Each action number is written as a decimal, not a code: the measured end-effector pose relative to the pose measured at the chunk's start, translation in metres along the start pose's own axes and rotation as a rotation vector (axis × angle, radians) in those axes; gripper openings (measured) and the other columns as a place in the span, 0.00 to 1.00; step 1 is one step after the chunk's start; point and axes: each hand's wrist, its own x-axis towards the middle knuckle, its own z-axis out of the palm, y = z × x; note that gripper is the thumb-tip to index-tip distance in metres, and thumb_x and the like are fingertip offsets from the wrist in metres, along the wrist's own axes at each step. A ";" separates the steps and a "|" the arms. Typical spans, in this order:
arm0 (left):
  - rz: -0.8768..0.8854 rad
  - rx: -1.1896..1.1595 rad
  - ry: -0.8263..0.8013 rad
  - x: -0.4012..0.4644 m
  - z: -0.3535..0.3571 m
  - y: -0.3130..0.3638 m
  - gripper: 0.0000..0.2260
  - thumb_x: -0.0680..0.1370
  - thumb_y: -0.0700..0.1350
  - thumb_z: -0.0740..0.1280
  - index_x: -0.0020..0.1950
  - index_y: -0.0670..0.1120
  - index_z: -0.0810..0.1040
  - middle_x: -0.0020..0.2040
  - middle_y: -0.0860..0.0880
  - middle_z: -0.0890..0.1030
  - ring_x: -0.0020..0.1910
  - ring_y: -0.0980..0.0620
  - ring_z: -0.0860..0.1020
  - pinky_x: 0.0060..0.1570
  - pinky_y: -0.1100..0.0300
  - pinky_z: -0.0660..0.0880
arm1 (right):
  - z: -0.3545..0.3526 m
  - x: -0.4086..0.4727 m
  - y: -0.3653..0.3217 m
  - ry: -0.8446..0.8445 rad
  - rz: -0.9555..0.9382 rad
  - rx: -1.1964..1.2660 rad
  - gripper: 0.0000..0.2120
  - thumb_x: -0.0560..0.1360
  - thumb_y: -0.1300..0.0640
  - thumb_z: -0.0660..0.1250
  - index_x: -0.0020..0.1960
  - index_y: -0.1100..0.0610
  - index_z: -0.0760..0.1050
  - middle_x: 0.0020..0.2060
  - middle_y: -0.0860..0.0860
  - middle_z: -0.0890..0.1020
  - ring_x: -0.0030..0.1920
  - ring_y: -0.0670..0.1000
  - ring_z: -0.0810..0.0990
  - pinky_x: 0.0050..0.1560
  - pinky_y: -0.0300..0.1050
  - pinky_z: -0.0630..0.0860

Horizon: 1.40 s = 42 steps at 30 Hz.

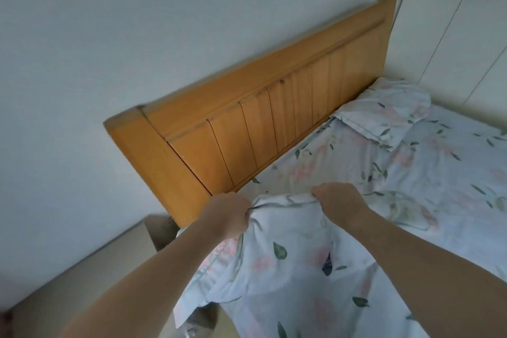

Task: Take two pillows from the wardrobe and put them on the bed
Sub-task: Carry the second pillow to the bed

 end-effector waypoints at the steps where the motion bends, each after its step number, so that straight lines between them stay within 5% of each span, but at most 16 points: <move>1: 0.026 0.017 0.000 0.022 0.001 -0.010 0.14 0.80 0.48 0.54 0.37 0.46 0.70 0.33 0.50 0.72 0.35 0.49 0.73 0.32 0.57 0.67 | 0.006 0.022 0.004 -0.003 0.012 -0.009 0.13 0.76 0.65 0.56 0.51 0.53 0.75 0.45 0.50 0.82 0.45 0.53 0.81 0.40 0.43 0.71; 7: 0.063 0.022 0.061 0.130 -0.003 -0.060 0.12 0.80 0.48 0.56 0.39 0.45 0.70 0.34 0.50 0.72 0.36 0.48 0.76 0.33 0.56 0.70 | 0.024 0.146 0.027 0.019 0.024 -0.062 0.14 0.76 0.66 0.55 0.51 0.54 0.76 0.46 0.52 0.81 0.47 0.54 0.81 0.49 0.50 0.75; 11: 0.027 0.049 0.163 0.167 -0.018 -0.081 0.13 0.80 0.47 0.57 0.37 0.46 0.71 0.32 0.50 0.73 0.32 0.50 0.74 0.30 0.57 0.68 | 0.011 0.203 0.040 0.117 0.037 -0.071 0.12 0.76 0.67 0.56 0.47 0.55 0.77 0.43 0.53 0.82 0.42 0.54 0.81 0.37 0.44 0.68; 14: 0.018 0.110 0.175 0.174 -0.019 -0.075 0.12 0.78 0.43 0.59 0.35 0.47 0.69 0.29 0.52 0.71 0.28 0.53 0.70 0.26 0.60 0.66 | 0.012 0.211 0.045 0.163 -0.005 -0.077 0.11 0.73 0.67 0.59 0.38 0.53 0.69 0.38 0.53 0.80 0.35 0.53 0.76 0.34 0.44 0.65; 17: 0.029 0.081 0.104 0.181 0.021 -0.042 0.06 0.78 0.41 0.63 0.41 0.47 0.73 0.32 0.52 0.73 0.30 0.55 0.72 0.28 0.63 0.69 | 0.045 0.198 0.055 0.067 -0.050 -0.083 0.07 0.70 0.63 0.64 0.38 0.52 0.68 0.37 0.52 0.77 0.40 0.55 0.78 0.36 0.45 0.66; 19: 0.037 0.053 0.041 0.191 0.074 -0.010 0.04 0.78 0.40 0.65 0.47 0.45 0.79 0.38 0.50 0.77 0.37 0.51 0.76 0.39 0.60 0.76 | 0.093 0.187 0.063 -0.008 -0.077 -0.171 0.05 0.72 0.61 0.63 0.45 0.53 0.74 0.42 0.52 0.79 0.46 0.55 0.78 0.44 0.47 0.70; 22: 0.038 0.044 -0.173 0.204 0.180 0.046 0.07 0.79 0.37 0.62 0.51 0.43 0.79 0.45 0.46 0.79 0.45 0.46 0.78 0.42 0.57 0.71 | 0.193 0.167 0.073 -0.167 -0.130 -0.286 0.14 0.74 0.64 0.60 0.56 0.54 0.76 0.51 0.52 0.80 0.53 0.55 0.78 0.58 0.48 0.71; 29: 0.086 -0.095 -0.547 0.210 0.373 0.142 0.15 0.75 0.46 0.67 0.61 0.44 0.76 0.56 0.45 0.79 0.56 0.43 0.78 0.53 0.52 0.76 | 0.405 0.091 0.085 -0.596 0.092 -0.177 0.13 0.79 0.63 0.57 0.58 0.60 0.76 0.57 0.55 0.80 0.57 0.57 0.78 0.57 0.49 0.74; 34: 0.155 -0.075 -0.622 0.213 0.382 0.150 0.16 0.79 0.41 0.62 0.65 0.38 0.71 0.62 0.40 0.76 0.60 0.40 0.76 0.57 0.50 0.73 | 0.438 0.057 0.089 -0.668 0.182 -0.125 0.19 0.78 0.57 0.60 0.69 0.55 0.69 0.64 0.53 0.72 0.63 0.56 0.74 0.63 0.53 0.72; 39: 0.149 -0.104 -0.676 0.213 0.359 0.135 0.11 0.79 0.38 0.60 0.59 0.35 0.74 0.59 0.38 0.77 0.58 0.40 0.76 0.59 0.52 0.73 | 0.412 0.061 0.075 -0.715 0.186 -0.030 0.17 0.78 0.56 0.59 0.66 0.54 0.70 0.60 0.52 0.74 0.59 0.54 0.76 0.58 0.50 0.73; 42: 0.107 -0.153 -0.679 0.193 0.349 0.134 0.15 0.78 0.39 0.61 0.65 0.39 0.70 0.62 0.39 0.73 0.59 0.40 0.75 0.58 0.51 0.74 | 0.391 0.060 0.059 -0.773 0.180 0.062 0.17 0.78 0.57 0.59 0.66 0.54 0.70 0.59 0.52 0.75 0.59 0.55 0.76 0.60 0.51 0.74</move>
